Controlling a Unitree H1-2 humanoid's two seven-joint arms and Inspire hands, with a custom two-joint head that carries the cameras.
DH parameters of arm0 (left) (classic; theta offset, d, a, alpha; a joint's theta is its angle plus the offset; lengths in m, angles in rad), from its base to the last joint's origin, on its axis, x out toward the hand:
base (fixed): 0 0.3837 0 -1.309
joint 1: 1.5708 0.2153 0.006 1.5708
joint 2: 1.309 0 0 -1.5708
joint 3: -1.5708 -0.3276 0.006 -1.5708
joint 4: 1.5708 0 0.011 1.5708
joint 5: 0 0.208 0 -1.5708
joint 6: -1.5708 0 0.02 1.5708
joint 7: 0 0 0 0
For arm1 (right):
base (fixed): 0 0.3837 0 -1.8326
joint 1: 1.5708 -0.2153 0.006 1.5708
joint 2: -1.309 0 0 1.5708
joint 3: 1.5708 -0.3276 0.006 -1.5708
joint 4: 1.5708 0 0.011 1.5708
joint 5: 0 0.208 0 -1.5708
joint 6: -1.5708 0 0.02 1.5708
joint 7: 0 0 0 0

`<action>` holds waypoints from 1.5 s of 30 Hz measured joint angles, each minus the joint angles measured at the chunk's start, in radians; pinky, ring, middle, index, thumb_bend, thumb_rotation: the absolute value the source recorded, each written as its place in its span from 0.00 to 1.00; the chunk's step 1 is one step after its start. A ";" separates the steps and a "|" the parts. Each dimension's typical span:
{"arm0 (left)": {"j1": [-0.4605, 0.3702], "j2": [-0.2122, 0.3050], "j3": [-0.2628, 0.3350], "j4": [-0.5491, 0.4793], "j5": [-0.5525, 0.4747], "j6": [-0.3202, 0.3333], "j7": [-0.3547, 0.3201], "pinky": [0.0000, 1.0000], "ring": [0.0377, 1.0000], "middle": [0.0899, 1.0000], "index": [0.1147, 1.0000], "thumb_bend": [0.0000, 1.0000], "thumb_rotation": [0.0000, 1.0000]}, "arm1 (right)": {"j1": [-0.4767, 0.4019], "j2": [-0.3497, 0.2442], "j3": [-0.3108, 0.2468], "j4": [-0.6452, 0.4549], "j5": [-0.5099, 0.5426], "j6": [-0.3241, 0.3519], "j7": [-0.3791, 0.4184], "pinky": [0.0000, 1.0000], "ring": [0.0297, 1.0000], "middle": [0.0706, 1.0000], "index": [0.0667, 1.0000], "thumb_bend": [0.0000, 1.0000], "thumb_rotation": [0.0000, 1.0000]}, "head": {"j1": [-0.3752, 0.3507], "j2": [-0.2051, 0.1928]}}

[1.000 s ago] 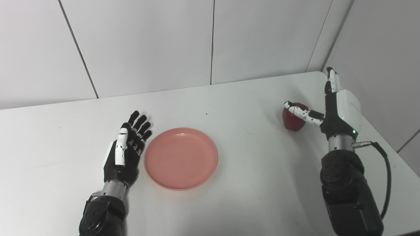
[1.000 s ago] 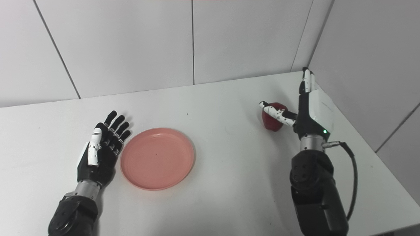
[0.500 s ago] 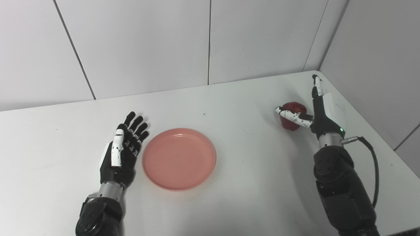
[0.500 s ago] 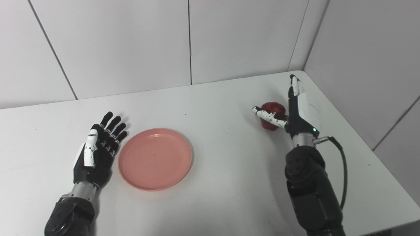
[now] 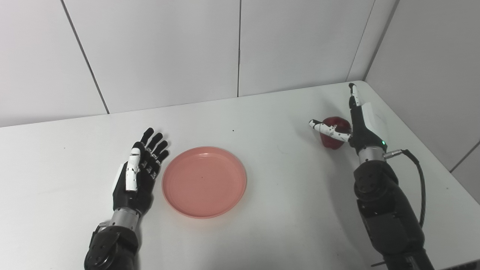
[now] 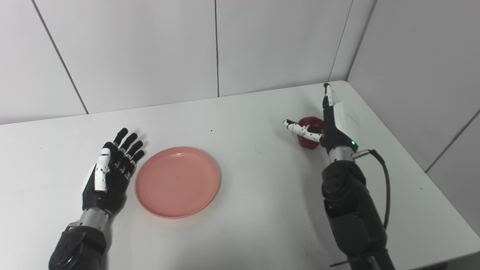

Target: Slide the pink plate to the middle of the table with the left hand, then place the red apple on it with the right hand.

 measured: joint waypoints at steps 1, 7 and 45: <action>0.000 0.000 0.000 0.000 0.000 0.000 0.000 0.94 0.93 0.94 0.92 0.35 1.00 | -0.001 0.000 0.002 0.000 0.000 0.001 0.002 0.84 0.97 0.99 1.00 1.00 0.50 | 0.000 0.000; 0.000 0.003 0.000 0.000 0.000 0.000 0.000 0.94 0.92 0.93 0.92 0.35 1.00 | -0.010 -0.001 0.002 0.021 0.002 0.003 0.004 0.84 0.97 0.99 1.00 1.00 0.49 | 0.002 0.002; 0.002 0.007 0.003 -0.019 -0.010 0.027 0.001 0.93 0.92 0.93 0.92 0.35 1.00 | -0.032 -0.016 -0.029 0.094 -0.060 0.006 0.119 0.80 0.91 0.95 0.98 1.00 0.27 | 0.011 0.012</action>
